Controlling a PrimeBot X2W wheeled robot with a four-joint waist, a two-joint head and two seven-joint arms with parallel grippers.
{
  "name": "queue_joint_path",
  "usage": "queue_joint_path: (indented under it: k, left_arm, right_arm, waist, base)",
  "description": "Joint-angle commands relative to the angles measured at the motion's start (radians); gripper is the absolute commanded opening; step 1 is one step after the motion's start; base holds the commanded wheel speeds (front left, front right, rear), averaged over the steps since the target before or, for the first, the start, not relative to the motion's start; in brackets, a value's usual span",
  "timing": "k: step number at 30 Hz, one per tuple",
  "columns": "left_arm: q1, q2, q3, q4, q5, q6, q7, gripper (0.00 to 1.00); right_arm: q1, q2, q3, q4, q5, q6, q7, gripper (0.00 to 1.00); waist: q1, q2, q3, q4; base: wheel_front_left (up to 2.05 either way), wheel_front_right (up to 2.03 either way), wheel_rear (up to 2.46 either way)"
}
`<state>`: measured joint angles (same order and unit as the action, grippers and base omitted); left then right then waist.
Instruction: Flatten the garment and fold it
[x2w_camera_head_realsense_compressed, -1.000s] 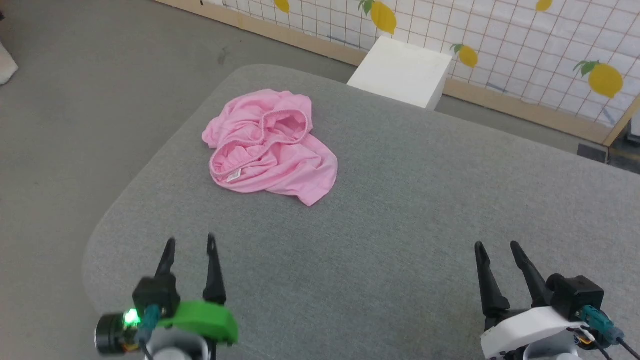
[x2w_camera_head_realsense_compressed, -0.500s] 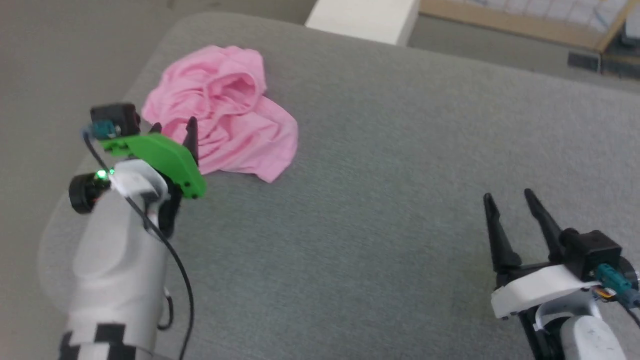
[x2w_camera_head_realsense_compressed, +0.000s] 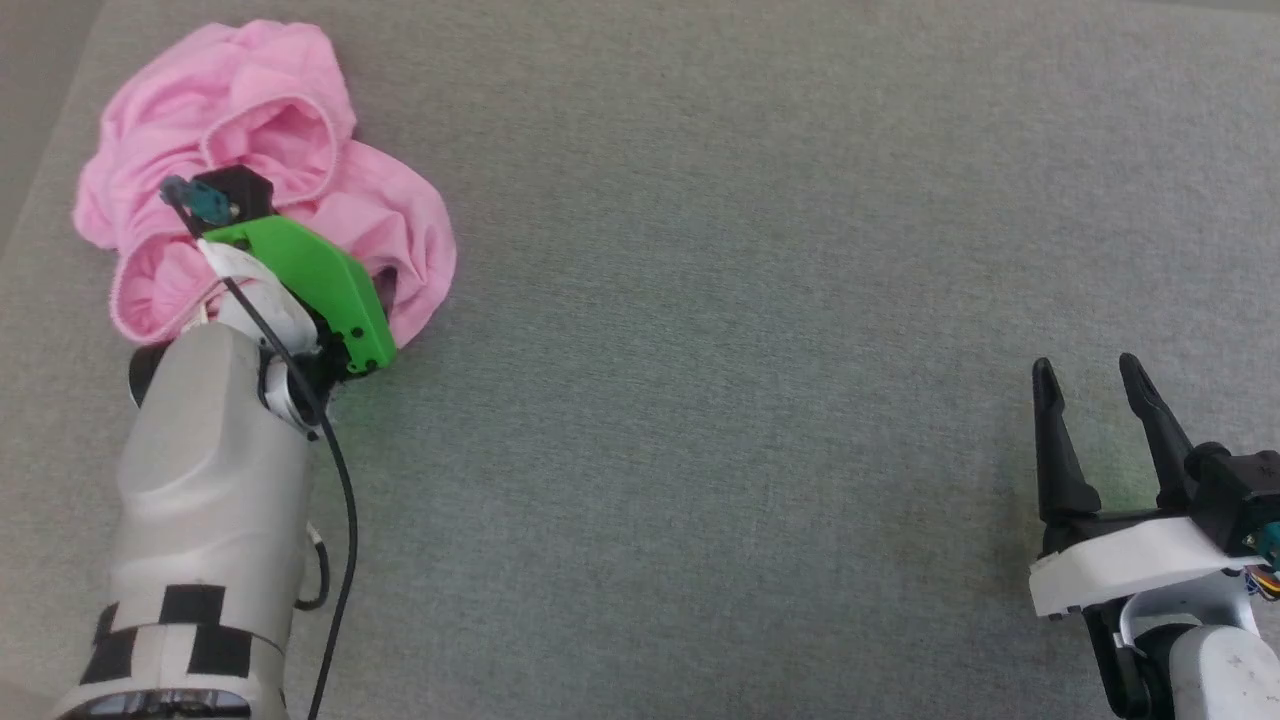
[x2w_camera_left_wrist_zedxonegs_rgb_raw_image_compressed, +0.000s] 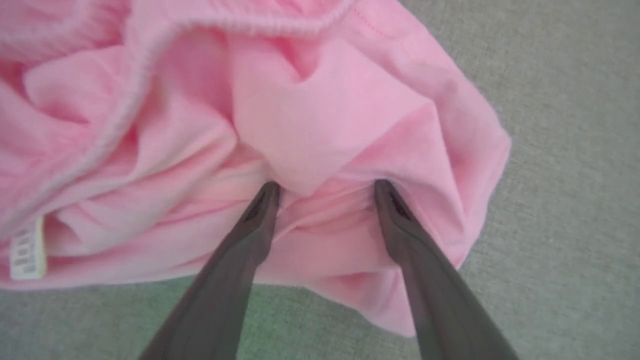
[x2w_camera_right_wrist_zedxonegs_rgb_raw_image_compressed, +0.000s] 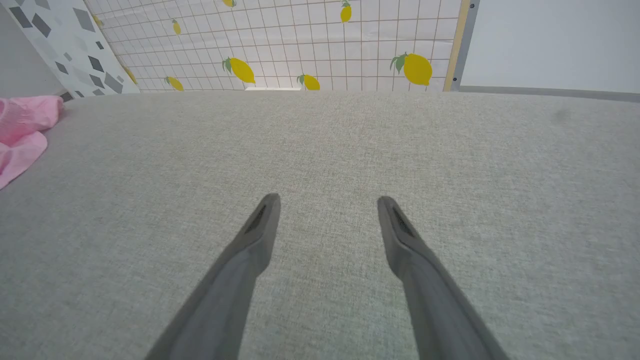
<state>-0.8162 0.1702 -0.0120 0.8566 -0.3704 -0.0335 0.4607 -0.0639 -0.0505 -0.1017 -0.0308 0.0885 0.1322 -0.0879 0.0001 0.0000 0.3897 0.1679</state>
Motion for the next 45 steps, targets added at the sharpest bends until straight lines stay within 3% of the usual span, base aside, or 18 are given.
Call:
queue_joint_path:
  k: [1, 2, 3, 4, 5, 13, 18, 26, 31, 37, 38, 39, 45]
  left_arm:
    - [0.016, -0.023, -0.013, 0.028, -0.014, -0.006, 0.012, 1.0]
    - [0.02, -0.025, -0.019, 0.029, -0.014, -0.015, 0.007, 1.0]
    - [0.023, -0.024, -0.026, 0.025, -0.011, -0.026, -0.004, 0.85]
    - [0.025, -0.019, -0.035, 0.019, -0.005, -0.035, -0.024, 0.04]
    - [0.023, -0.015, -0.042, 0.016, 0.0, -0.042, -0.037, 0.0]
    - [-0.062, 0.01, -0.049, -0.072, 0.018, -0.054, -0.242, 0.0]
    - [-0.137, -0.045, -0.1, -0.171, -0.034, -0.09, -0.295, 0.0]
    - [-0.091, -0.102, -0.37, -0.36, -0.19, -0.097, -0.204, 0.0]
    - [0.058, -0.111, -0.518, -0.353, -0.227, -0.097, -0.136, 0.0]
    - [0.239, -0.119, -0.627, -0.309, -0.3, -0.096, -0.105, 0.0]
    - [0.257, -0.119, -0.634, -0.306, -0.316, -0.093, -0.103, 0.28]
    - [0.272, -0.119, -0.645, -0.307, -0.335, -0.09, -0.102, 1.0]
    - [0.27, -0.12, -0.593, -0.369, -0.406, -0.044, -0.2, 1.0]
  right_arm:
    - [0.001, 0.0, 0.002, -0.006, 0.003, -0.002, 0.002, 1.0]
    - [0.0, 0.0, 0.004, -0.004, 0.006, -0.002, 0.002, 1.0]
    - [-0.001, 0.0, 0.007, -0.002, 0.009, -0.002, 0.001, 1.0]
    - [-0.002, 0.0, 0.01, 0.001, 0.013, -0.002, -0.001, 1.0]
    - [-0.004, 0.0, 0.012, 0.003, 0.014, -0.002, -0.001, 1.0]
    - [-0.019, 0.0, 0.052, 0.071, 0.049, -0.002, -0.038, 1.0]
    - [-0.022, 0.0, 0.074, 0.129, 0.087, -0.002, -0.071, 1.0]
    - [-0.012, 0.0, 0.074, 0.221, 0.151, -0.002, -0.124, 1.0]
    - [-0.007, 0.0, 0.054, 0.251, 0.163, -0.002, -0.144, 1.0]
    - [0.003, 0.0, 0.039, 0.278, 0.173, -0.002, -0.157, 1.0]
    - [0.005, 0.0, 0.04, 0.28, 0.174, -0.002, -0.158, 1.0]
    - [0.007, 0.0, 0.038, 0.283, 0.175, -0.002, -0.16, 1.0]
    - [0.023, 0.0, 0.035, 0.3, 0.183, -0.002, -0.166, 1.0]
  waist:
    - [-0.0001, 0.0, 0.03, -0.029]
    - [-0.0001, 0.0, 0.028, -0.028]
    - [-0.0001, 0.0, 0.026, -0.029]
    - [-0.0001, 0.0, 0.023, -0.029]
    - [-0.0001, 0.0, 0.021, -0.029]
    - [-0.0001, 0.0, -0.071, -0.061]
    - [-0.0001, 0.0, -0.144, -0.112]
    - [-0.0001, 0.0, -0.225, -0.221]
    - [-0.0001, 0.0, -0.232, -0.284]
    - [-0.0001, 0.0, -0.243, -0.325]
    - [-0.0001, 0.0, -0.246, -0.326]
    - [-0.0001, 0.0, -0.251, -0.325]
    - [-0.0001, 0.0, -0.294, -0.293]
  base:
    - [0.0, 0.0, 0.0]
    - [0.0, 0.0, 0.0]
    - [0.0, 0.0, 0.0]
    - [0.0, 0.0, 0.0]
    - [0.0, 0.0, 0.0]
    - [0.0, 0.0, 0.0]
    - [0.0, 0.0, 0.0]
    - [0.0, 0.0, 0.0]
    - [0.0, 0.0, 0.0]
    - [0.0, 0.0, 0.0]
    - [0.0, 0.0, 0.0]
    - [0.0, 0.0, 0.0]
    - [0.0, 0.0, 0.0]
